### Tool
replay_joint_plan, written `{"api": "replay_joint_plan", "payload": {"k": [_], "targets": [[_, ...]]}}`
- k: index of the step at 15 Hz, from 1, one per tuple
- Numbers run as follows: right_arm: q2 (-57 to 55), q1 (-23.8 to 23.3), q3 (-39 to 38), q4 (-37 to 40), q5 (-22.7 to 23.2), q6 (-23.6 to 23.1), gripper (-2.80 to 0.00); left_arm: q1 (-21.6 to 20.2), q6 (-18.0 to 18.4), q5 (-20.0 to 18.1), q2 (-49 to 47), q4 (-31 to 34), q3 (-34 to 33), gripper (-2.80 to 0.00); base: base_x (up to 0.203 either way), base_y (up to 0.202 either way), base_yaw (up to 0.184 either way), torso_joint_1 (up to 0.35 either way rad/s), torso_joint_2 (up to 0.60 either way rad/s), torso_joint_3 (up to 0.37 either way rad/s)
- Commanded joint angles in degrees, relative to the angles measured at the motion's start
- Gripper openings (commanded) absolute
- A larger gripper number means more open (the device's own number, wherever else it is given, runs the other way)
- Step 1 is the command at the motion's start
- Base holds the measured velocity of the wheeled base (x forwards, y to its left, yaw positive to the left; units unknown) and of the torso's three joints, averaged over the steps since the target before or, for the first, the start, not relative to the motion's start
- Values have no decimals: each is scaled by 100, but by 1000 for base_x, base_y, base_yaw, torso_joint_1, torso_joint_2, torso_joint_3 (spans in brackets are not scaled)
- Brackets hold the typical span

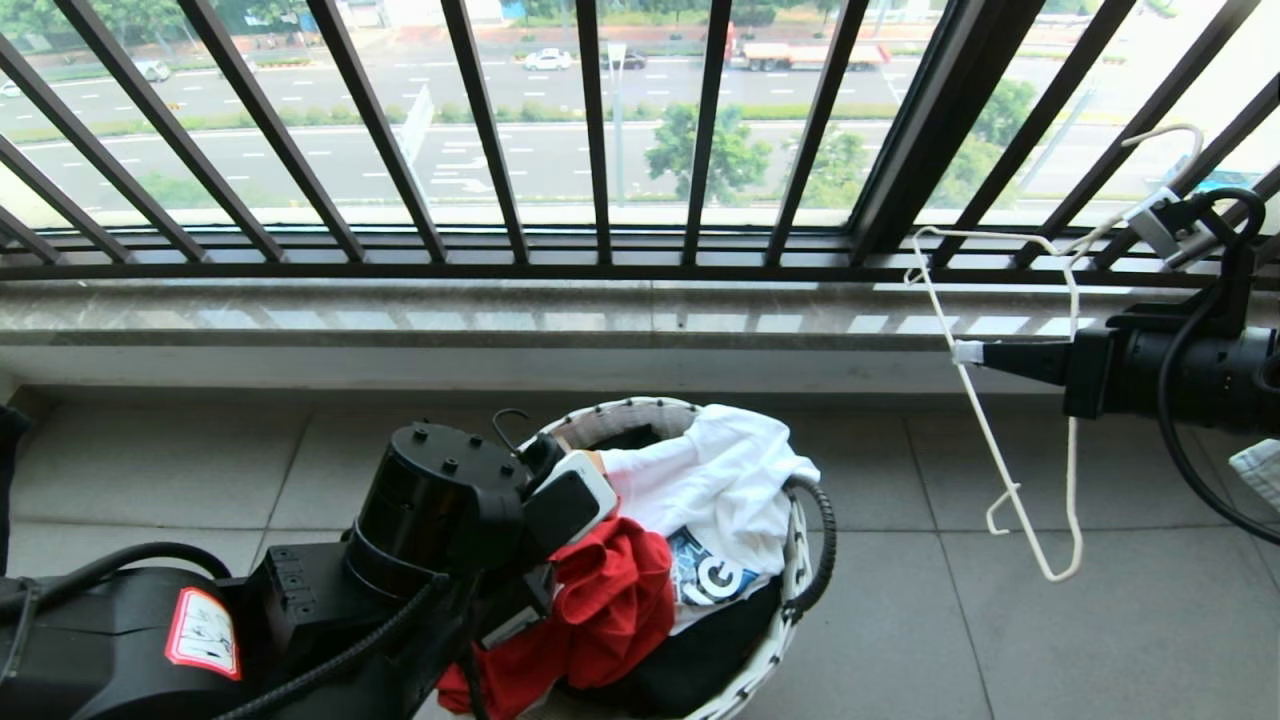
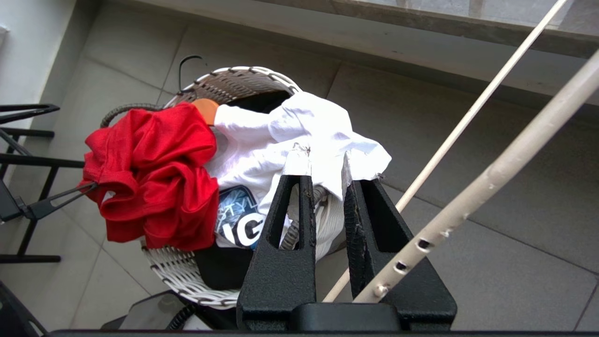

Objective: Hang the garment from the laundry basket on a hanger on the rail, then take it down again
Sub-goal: Pick up clothes from the basket

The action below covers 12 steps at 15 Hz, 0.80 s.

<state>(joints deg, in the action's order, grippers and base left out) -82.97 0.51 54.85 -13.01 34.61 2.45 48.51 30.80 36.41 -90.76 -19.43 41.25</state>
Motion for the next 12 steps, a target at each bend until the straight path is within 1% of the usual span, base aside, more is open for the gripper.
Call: {"api": "replay_joint_plan", "payload": {"k": [1, 5, 6, 8, 11, 12], "targets": [[-9, 2, 0, -9, 20, 1, -280, 9, 5, 15, 76, -16, -105, 0, 0, 0, 0, 0, 0, 0], [-9, 5, 0, -9, 20, 1, -280, 9, -43, 32, 32, -43, -143, 0, 0, 0, 0, 0, 0, 0], [-19, 2, 0, -9, 20, 1, -280, 9, -48, 33, 21, -133, -143, 0, 0, 0, 0, 0, 0, 0], [-35, 3, 0, -9, 20, 1, -280, 9, -45, 21, -61, -531, -153, 0, 0, 0, 0, 0, 0, 0], [-44, 10, 0, -9, 20, 1, -280, 160, -60, -264, 19, -557, -374, 0, 0, 0, 0, 0, 0, 0], [-44, 2, 0, -9, 20, 1, -280, 185, -62, -274, 8, -556, -471, 0, 0, 0, 0, 0, 0, 0]]}}
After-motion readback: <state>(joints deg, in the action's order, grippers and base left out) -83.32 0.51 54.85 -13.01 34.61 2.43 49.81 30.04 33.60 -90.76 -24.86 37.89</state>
